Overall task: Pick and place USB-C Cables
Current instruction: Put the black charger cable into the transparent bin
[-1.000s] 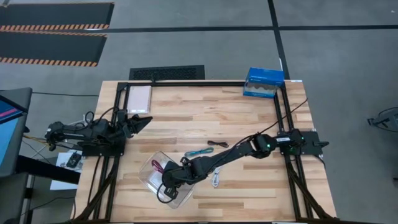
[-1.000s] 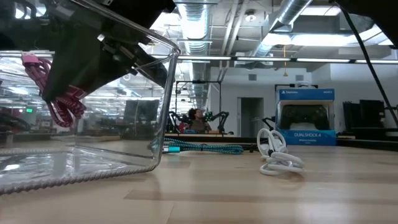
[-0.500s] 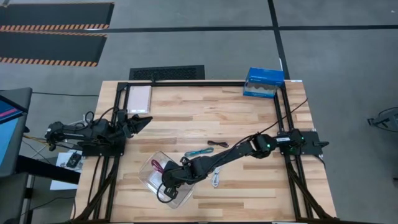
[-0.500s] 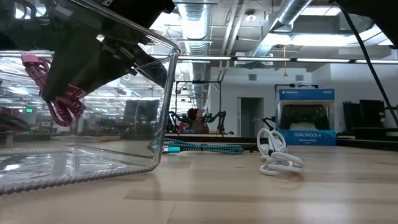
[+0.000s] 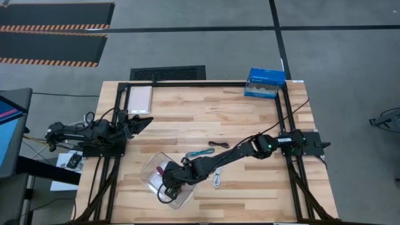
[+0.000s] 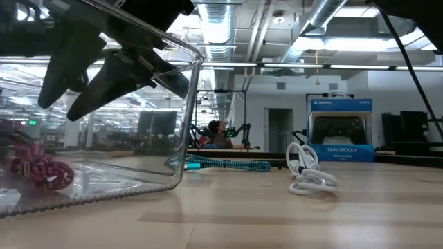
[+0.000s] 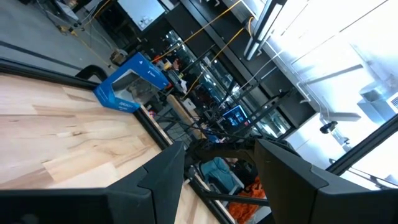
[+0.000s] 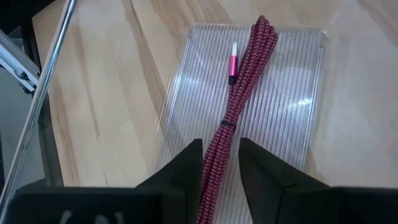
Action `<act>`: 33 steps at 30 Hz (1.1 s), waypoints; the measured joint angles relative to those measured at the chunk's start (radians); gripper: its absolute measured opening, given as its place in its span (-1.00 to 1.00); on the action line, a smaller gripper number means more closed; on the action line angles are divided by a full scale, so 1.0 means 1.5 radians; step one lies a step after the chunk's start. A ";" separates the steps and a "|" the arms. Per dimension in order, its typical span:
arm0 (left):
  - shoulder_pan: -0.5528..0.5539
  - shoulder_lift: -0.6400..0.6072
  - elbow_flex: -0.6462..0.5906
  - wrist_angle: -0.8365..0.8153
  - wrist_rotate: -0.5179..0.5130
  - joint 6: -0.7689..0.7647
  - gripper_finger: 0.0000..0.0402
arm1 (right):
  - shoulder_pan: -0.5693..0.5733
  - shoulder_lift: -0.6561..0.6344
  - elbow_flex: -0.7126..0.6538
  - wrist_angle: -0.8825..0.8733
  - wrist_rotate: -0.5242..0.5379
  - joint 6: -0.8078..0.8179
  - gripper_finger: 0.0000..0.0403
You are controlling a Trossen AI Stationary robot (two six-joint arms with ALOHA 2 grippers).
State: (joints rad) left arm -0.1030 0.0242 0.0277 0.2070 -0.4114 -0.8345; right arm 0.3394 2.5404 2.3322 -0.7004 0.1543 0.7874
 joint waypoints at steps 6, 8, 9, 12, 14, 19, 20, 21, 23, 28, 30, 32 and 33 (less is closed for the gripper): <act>0.000 0.000 0.000 0.000 0.001 0.000 -0.08 | -0.001 0.000 0.000 0.022 0.000 -0.016 -0.33; 0.000 0.000 0.000 0.000 0.002 0.000 -0.08 | -0.001 -0.004 0.000 0.032 -0.001 -0.023 -0.34; 0.000 0.000 0.000 0.000 0.002 0.000 -0.08 | -0.001 -0.006 0.000 0.040 -0.004 -0.024 -0.34; 0.000 0.000 0.000 0.000 0.002 0.000 -0.08 | -0.001 -0.016 0.014 0.039 -0.016 -0.040 -0.34; 0.000 0.000 0.000 0.000 0.003 0.000 -0.08 | -0.001 -0.030 0.016 0.045 -0.017 -0.052 -0.34; 0.000 0.000 0.000 0.000 0.003 0.000 -0.08 | -0.001 -0.090 0.014 0.004 -0.016 -0.102 -0.33; 0.000 0.000 0.000 0.000 0.003 0.000 -0.08 | -0.002 -0.104 0.014 -0.002 -0.014 -0.113 -0.34; 0.000 0.000 0.000 0.000 0.003 0.000 -0.08 | -0.002 -0.117 0.014 -0.006 -0.011 -0.125 -0.34; 0.000 0.000 0.000 0.000 0.003 0.000 -0.08 | -0.002 -0.149 0.014 -0.035 0.001 -0.154 -0.34; 0.000 0.000 0.000 -0.001 0.003 0.000 -0.08 | -0.006 -0.239 0.014 -0.102 0.043 -0.206 -0.35; 0.000 0.000 0.000 -0.004 0.003 0.000 -0.08 | -0.008 -0.276 0.014 -0.138 0.078 -0.231 -0.35; 0.000 0.000 0.000 -0.006 0.003 0.000 -0.08 | -0.007 -0.314 0.014 -0.172 0.112 -0.264 -0.35; 0.000 0.000 0.000 -0.008 0.003 0.000 -0.08 | -0.008 -0.332 0.014 -0.193 0.130 -0.271 -0.35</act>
State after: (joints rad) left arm -0.1032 0.0246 0.0273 0.1953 -0.4065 -0.8349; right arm 0.3279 2.0422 2.3531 -0.9895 0.3491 0.3806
